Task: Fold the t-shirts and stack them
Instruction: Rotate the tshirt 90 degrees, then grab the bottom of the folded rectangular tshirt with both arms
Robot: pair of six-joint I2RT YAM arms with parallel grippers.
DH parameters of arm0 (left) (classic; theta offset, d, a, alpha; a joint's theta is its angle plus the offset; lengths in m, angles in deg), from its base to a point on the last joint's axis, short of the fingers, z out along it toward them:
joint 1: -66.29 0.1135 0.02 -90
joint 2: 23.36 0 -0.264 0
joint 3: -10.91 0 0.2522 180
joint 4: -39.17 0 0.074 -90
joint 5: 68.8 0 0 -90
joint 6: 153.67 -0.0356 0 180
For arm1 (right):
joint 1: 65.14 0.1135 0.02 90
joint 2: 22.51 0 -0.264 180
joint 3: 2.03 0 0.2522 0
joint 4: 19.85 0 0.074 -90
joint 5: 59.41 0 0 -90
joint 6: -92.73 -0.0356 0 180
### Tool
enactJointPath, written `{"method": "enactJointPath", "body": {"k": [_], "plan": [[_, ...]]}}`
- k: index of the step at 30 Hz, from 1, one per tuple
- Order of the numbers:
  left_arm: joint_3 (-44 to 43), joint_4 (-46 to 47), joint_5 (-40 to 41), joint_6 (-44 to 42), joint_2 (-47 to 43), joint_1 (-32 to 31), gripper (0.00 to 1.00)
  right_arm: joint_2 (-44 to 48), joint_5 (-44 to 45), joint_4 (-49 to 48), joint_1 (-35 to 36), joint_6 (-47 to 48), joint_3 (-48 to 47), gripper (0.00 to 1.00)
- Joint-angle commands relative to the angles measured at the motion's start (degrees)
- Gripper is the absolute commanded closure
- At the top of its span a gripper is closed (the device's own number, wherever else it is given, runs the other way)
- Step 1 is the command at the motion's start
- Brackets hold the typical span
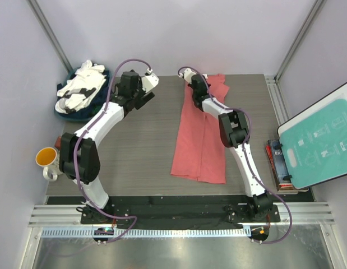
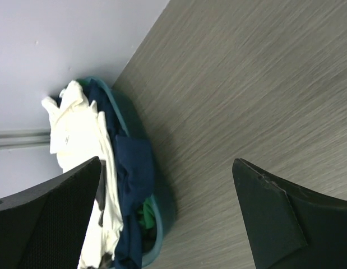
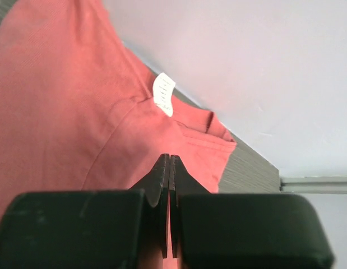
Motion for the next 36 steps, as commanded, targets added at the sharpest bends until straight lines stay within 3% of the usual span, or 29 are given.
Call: {"method": "enactJointPath", "body": {"k": [1,2,4,5,7,8,13,17,21,23,27,30,36], "plan": [[-0.2,9.4,-4.6,4.1,-3.9,-0.1,0.0,9.9,4.6,-5.5,1.8,-2.2,0.6,0.88],[-0.3,9.2,-5.6,4.8,-3.4,-0.1,0.0,11.3,4.9,-2.8,2.1,-3.0,1.1,0.68],[-0.8,8.8,-9.1,4.9,-3.1,-0.1,0.0,16.8,3.5,1.2,2.6,-5.6,2.6,0.52],[-0.7,8.2,-11.1,4.7,-3.1,-0.1,0.0,18.8,1.9,6.7,2.8,-5.8,3.5,0.32],[0.2,7.7,-16.3,3.8,-3.2,0.1,0.0,26.0,-1.8,9.8,3.5,-4.8,9.5,0.08],[0.8,7.2,-21.8,1.9,-3.4,0.1,0.0,29.3,-3.2,11.0,4.4,-3.7,12.6,0.01],[6.4,4.8,-38.5,-5.5,-3.8,0.0,0.0,47.7,-16.4,20.4,5.4,0.1,36.7,0.0],[11.4,0.7,-48.0,-15.3,-5.3,-1.4,0.0,66.7,-29.8,31.8,5.4,13.1,56.6,0.0],[23.2,1.1,-48.6,-38.9,-9.9,-5.3,0.0,81.7,-34.8,34.0,5.4,26.3,78.0,0.0],[27.8,5.4,-50.8,-44.0,-11.5,-6.0,0.0,86.7,-36.4,34.8,5.5,30.0,82.4,0.0],[36.0,4.9,-59.8,-60.4,-14.2,-7.0,0.0,97.6,-39.5,36.9,5.4,39.4,90.8,0.05],[36.7,0.3,-63.8,-69.2,-14.9,-9.0,0.0,102.4,-41.2,37.9,5.4,42.1,94.5,0.05],[35.8,-10.5,-68.8,-86.6,-12.6,-11.7,0.0,116.6,-45.9,51.7,5.4,51.4,99.9,0.05]]}}
